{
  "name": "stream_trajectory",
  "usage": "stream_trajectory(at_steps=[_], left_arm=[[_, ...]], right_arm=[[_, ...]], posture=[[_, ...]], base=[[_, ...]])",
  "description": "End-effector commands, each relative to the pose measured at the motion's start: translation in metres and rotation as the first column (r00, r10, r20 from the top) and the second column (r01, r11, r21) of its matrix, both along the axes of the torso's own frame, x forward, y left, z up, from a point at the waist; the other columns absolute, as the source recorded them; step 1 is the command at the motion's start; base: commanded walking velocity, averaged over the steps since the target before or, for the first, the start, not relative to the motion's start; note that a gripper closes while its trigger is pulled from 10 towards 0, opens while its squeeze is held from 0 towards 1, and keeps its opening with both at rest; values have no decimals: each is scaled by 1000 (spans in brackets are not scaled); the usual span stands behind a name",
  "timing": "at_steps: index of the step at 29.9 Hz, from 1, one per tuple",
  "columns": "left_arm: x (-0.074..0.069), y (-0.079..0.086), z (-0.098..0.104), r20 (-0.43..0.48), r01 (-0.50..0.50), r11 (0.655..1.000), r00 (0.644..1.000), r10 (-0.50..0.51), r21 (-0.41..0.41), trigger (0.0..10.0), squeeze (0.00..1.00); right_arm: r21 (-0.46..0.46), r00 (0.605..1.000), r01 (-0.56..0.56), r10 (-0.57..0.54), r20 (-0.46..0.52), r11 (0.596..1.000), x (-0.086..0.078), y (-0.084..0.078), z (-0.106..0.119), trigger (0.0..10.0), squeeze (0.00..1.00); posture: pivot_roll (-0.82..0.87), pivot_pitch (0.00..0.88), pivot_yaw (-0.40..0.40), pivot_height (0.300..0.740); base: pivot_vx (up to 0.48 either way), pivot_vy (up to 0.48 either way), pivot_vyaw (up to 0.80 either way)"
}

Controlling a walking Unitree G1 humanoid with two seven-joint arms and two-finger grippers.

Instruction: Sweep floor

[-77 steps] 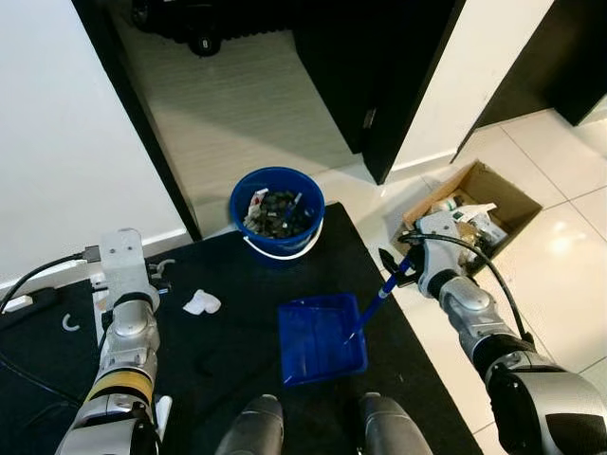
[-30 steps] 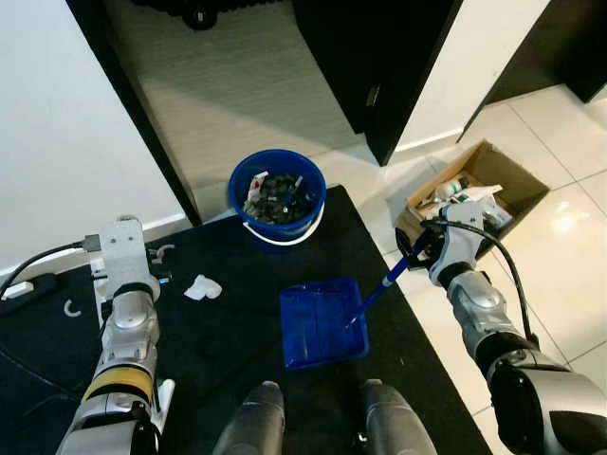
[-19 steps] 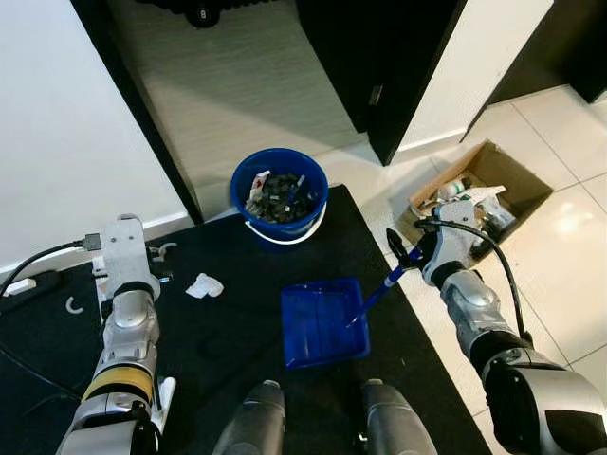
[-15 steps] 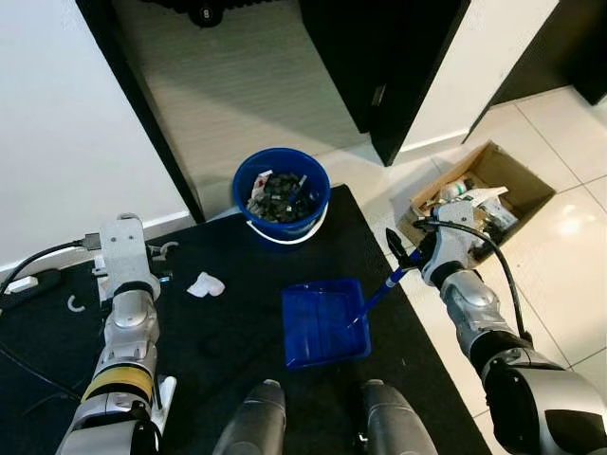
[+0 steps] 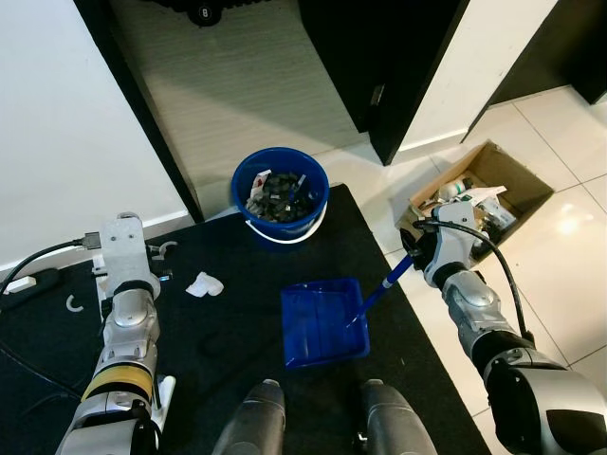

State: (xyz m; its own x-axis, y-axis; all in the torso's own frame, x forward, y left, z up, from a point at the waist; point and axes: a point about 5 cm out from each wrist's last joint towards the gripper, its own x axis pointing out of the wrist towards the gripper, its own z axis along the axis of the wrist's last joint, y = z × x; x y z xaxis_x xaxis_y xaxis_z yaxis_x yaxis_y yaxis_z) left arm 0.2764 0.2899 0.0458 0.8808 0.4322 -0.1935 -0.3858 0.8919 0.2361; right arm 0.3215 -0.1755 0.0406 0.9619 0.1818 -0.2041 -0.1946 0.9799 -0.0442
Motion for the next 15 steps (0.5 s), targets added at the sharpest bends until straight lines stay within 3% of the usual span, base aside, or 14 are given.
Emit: stream_trajectory(at_steps=[1,6,7,11,14,15], left_arm=[[-2,1,-4,-21,-6,1000,1000,6,1,10000,0],[11,-5,10,24,38,999,999,-39,25,10000,0],[19,-6,23,40,80,994,996,-83,78,10000,0],[25,-3,37,58,99,987,993,-107,127,10000,0],[34,0,59,50,138,969,987,-152,205,10000,0],[41,1,79,64,163,963,981,-181,216,10000,0]], right_arm=[[5,999,29,-29,-29,1000,-6,-8,-7,0,0],[41,998,62,-61,-8,997,-6,-16,-4,0,0],[73,995,99,-100,17,992,-4,-20,0,0,0],[105,990,125,-131,53,987,-2,-25,6,0,0],[163,985,129,-145,90,978,3,-28,15,0,0],[223,981,157,-179,80,962,7,-30,18,0,0]], posture=[[228,84,-110,740],[220,59,-107,740],[196,44,-93,740],[181,43,-85,740],[162,39,-74,740],[157,34,-75,740]], base=[[0,0,0],[0,0,0],[0,0,0],[0,0,0],[0,0,0],[0,0,0]])
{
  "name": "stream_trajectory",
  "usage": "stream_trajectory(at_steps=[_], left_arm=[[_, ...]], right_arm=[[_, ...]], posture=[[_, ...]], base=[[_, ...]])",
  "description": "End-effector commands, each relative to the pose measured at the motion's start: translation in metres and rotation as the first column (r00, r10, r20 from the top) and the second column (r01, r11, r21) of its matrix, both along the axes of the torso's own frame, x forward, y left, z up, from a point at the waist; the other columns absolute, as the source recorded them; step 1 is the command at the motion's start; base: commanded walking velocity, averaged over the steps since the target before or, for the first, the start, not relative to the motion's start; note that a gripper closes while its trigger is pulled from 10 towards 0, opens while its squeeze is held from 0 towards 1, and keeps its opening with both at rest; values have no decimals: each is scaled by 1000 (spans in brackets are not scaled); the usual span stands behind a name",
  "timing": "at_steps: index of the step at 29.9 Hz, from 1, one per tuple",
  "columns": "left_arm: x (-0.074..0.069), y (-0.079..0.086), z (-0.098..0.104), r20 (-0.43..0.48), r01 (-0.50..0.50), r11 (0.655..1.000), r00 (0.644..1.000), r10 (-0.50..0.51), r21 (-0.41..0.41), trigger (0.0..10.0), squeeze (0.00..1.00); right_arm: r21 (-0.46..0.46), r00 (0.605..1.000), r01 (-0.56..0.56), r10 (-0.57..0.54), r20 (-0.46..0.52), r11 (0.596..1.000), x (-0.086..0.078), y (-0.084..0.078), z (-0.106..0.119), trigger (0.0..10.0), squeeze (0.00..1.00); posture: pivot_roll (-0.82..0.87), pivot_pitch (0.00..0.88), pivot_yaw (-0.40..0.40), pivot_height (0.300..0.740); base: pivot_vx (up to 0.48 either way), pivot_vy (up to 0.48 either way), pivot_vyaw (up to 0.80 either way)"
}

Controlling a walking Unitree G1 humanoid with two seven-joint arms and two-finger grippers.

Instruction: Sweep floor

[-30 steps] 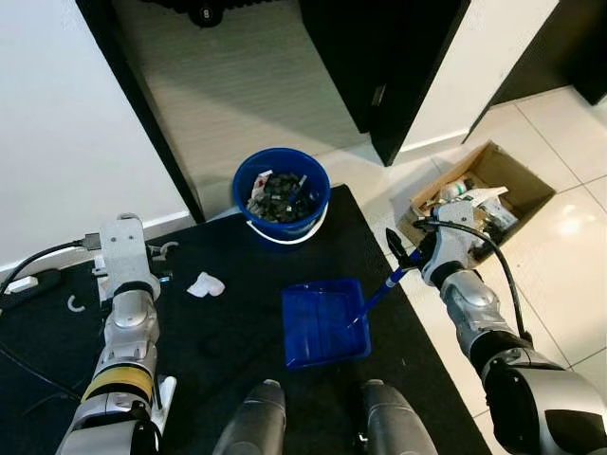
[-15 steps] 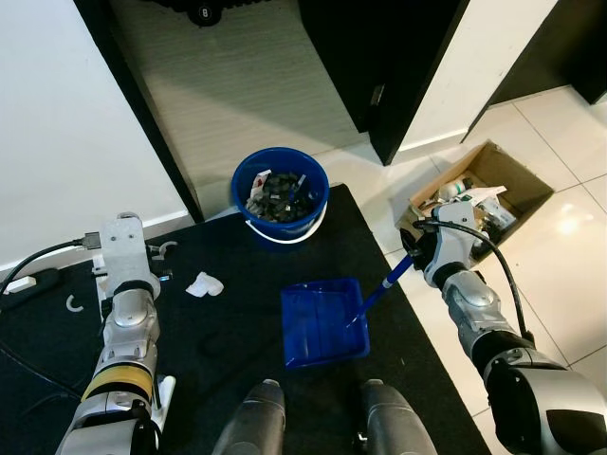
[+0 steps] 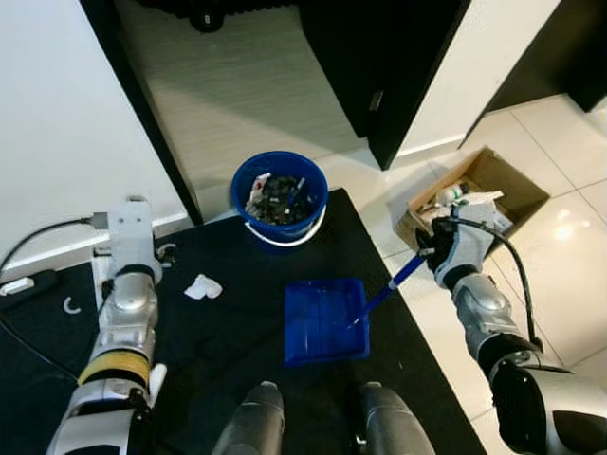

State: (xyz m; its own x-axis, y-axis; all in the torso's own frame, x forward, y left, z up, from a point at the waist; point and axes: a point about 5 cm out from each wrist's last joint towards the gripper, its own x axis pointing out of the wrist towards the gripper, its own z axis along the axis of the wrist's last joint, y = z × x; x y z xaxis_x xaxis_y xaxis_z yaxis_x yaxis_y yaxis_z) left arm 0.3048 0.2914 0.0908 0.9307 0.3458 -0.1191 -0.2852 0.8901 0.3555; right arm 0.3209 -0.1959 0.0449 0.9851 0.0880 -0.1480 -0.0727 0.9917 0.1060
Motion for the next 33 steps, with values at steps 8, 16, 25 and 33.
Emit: stream_trajectory(at_steps=[8,16,25,33], left_arm=[[23,1,53,101,49,998,994,-46,-32,10000,0],[23,-5,51,31,47,999,998,-47,-12,10000,0],[19,7,49,35,-16,998,999,18,-63,10000,0],[20,-7,44,23,2,996,1000,0,-87,10000,0]], right_arm=[[175,996,-7,-9,88,985,15,-1,22,10000,0],[145,994,-33,18,105,989,19,3,27,10000,0],[40,996,-74,73,46,996,18,11,21,10000,0],[26,998,-33,31,62,999,19,9,23,10000,0]], posture=[[154,13,-82,740],[149,0,-76,740],[138,0,-92,740],[133,0,-98,740]], base=[[0,0,0],[0,0,0],[0,0,0],[0,0,0]])
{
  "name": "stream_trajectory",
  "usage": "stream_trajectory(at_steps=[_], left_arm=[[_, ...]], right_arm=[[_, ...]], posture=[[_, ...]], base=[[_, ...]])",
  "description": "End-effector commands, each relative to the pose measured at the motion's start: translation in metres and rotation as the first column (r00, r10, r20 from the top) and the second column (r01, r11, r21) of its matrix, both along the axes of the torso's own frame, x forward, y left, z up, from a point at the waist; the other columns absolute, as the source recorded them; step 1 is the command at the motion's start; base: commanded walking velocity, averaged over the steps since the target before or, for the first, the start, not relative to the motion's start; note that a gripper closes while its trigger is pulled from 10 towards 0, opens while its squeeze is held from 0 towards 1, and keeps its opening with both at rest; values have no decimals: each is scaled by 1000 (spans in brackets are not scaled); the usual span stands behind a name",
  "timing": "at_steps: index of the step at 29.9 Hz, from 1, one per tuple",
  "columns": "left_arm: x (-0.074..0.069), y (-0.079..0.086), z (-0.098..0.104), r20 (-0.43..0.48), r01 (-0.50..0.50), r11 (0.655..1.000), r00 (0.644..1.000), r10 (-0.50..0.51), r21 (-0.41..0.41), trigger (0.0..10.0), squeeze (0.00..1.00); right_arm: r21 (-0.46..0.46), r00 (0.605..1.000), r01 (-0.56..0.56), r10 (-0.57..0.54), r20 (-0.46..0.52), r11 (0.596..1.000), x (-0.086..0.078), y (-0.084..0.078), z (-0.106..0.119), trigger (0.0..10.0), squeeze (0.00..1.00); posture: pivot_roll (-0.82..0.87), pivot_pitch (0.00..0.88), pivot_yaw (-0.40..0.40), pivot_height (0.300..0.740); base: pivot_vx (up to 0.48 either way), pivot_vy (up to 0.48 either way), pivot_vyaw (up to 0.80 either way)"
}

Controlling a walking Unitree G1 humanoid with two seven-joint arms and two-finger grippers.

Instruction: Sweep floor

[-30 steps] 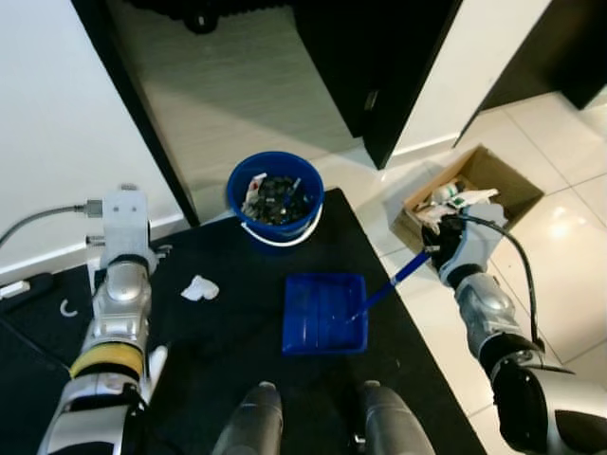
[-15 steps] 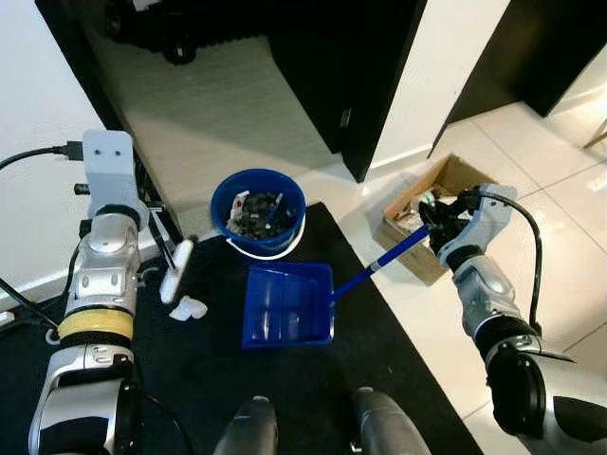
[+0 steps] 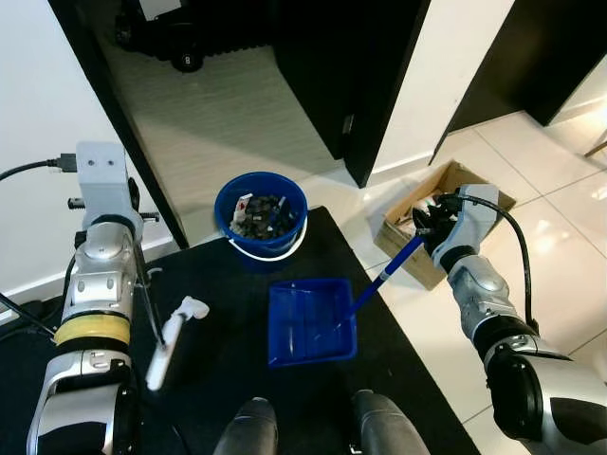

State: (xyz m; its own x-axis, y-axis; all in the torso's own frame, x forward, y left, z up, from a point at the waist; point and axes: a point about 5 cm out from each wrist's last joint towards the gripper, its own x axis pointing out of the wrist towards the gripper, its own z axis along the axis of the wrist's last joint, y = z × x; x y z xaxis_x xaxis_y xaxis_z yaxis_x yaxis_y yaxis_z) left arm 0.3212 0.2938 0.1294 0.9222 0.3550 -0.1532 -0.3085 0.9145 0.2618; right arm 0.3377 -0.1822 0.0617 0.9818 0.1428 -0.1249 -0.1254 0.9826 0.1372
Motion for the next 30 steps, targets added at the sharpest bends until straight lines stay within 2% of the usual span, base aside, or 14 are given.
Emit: stream_trajectory(at_steps=[1,3,6,9,14,17,22,25,30], left_arm=[[4,-12,5,17,35,999,999,-35,23,10000,0],[8,-14,6,11,45,999,999,-45,23,10000,0],[12,-16,9,2,72,996,997,-73,53,10000,0],[29,-20,29,9,149,980,988,-151,129,10000,0],[39,-20,44,39,150,982,987,-155,113,10000,0],[42,-21,48,45,144,985,988,-149,100,10000,0],[41,-15,46,41,112,989,992,-116,94,10000,0],[37,-11,40,32,86,993,996,-89,79,10000,0],[33,-7,34,28,62,995,998,-65,80,10000,0]], right_arm=[[17,999,36,-37,36,999,1,-4,4,10000,0],[67,996,80,-82,27,995,-1,-6,2,10000,0],[75,995,98,-100,20,992,-2,-7,0,10000,0],[121,984,178,-180,3,977,-7,-10,-6,10000,0],[163,970,244,-243,-24,956,-15,-12,-16,10000,0],[155,971,239,-237,-31,958,-18,-8,-20,10000,0],[127,980,200,-199,-21,972,-14,-5,-16,10000,0],[68,992,127,-127,-8,990,-10,0,-12,10000,0],[38,995,99,-99,1,994,-9,0,-10,10000,0]], posture=[[133,0,-82,740],[131,15,-64,740],[135,5,-51,740],[153,0,32,740],[156,0,77,740],[157,0,81,740],[150,0,53,740],[143,0,27,740],[142,0,-4,740]], base=[[0,0,0],[0,0,0],[0,0,0],[0,0,0],[0,0,0],[0,0,0],[0,0,0],[0,480,0],[0,480,0]])
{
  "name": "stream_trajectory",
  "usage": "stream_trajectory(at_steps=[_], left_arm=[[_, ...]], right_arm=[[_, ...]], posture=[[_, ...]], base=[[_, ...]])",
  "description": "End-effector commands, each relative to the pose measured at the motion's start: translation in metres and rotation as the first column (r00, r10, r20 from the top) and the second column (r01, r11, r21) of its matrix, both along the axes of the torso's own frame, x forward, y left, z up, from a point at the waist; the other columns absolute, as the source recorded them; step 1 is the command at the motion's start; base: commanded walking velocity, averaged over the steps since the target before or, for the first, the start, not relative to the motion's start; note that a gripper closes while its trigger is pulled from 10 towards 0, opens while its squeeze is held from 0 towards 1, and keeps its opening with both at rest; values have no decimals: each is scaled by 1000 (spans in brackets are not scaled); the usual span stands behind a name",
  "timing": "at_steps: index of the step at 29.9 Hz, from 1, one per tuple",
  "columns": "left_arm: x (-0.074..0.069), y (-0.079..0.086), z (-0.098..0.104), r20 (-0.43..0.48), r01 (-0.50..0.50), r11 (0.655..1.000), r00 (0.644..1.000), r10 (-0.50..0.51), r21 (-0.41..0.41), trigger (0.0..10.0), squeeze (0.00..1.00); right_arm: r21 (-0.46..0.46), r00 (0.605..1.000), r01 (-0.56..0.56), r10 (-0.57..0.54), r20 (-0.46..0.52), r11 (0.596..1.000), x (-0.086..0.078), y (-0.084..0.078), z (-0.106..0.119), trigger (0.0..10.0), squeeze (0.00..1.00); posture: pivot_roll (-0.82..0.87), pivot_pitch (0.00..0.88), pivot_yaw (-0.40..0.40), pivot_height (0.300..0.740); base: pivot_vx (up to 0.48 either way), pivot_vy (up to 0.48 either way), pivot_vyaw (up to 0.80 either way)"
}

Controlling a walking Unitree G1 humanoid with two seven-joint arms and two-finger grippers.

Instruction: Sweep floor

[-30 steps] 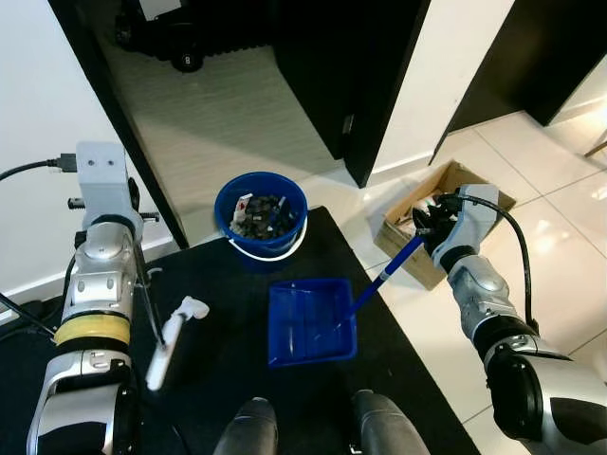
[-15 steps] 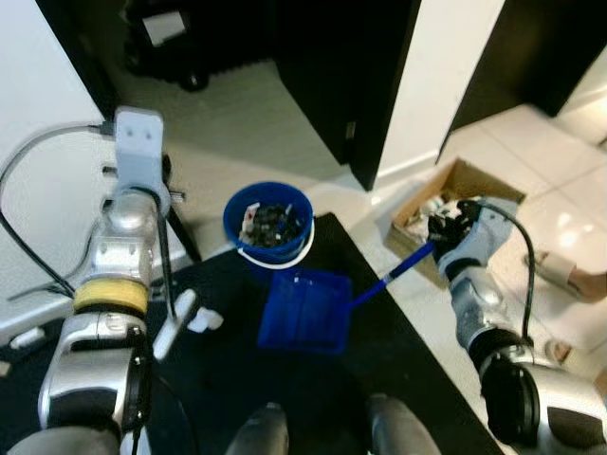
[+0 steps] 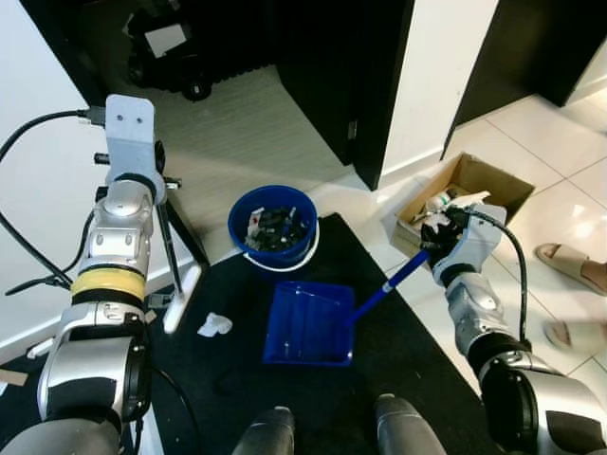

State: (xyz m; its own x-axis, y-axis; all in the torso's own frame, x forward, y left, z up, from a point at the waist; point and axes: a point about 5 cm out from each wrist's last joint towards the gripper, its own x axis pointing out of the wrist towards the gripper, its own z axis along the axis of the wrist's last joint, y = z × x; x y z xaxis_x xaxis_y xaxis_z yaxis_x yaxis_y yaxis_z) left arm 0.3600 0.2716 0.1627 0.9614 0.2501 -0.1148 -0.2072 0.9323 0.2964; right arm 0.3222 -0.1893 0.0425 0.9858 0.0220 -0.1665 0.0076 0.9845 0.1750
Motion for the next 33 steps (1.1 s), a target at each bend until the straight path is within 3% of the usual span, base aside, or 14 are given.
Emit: stream_trajectory(at_steps=[1,13,16,27,33], left_arm=[[-7,15,-1,8,-57,998,998,56,36,10000,0],[-13,17,-4,3,-60,996,998,60,62,10000,0],[-14,16,-4,1,-56,996,998,56,74,10000,0],[-17,15,-5,-1,-50,995,999,50,87,10000,0],[-14,7,-7,-2,-18,999,1000,18,40,10000,0]], right_arm=[[-6,998,-30,31,48,1000,7,7,10,10000,0],[-25,997,-42,44,60,999,11,5,15,10000,0],[21,997,-22,20,74,1000,9,2,14,10000,0],[11,997,-9,8,77,1000,5,-8,13,10000,0],[11,997,22,-23,79,1000,1,-14,10,10000,0]], posture=[[144,0,-12,740],[147,0,-24,740],[150,0,-25,740],[150,3,-22,740],[139,7,-14,740]], base=[[0,480,600],[0,480,783],[0,480,0],[0,480,0],[0,202,0]])
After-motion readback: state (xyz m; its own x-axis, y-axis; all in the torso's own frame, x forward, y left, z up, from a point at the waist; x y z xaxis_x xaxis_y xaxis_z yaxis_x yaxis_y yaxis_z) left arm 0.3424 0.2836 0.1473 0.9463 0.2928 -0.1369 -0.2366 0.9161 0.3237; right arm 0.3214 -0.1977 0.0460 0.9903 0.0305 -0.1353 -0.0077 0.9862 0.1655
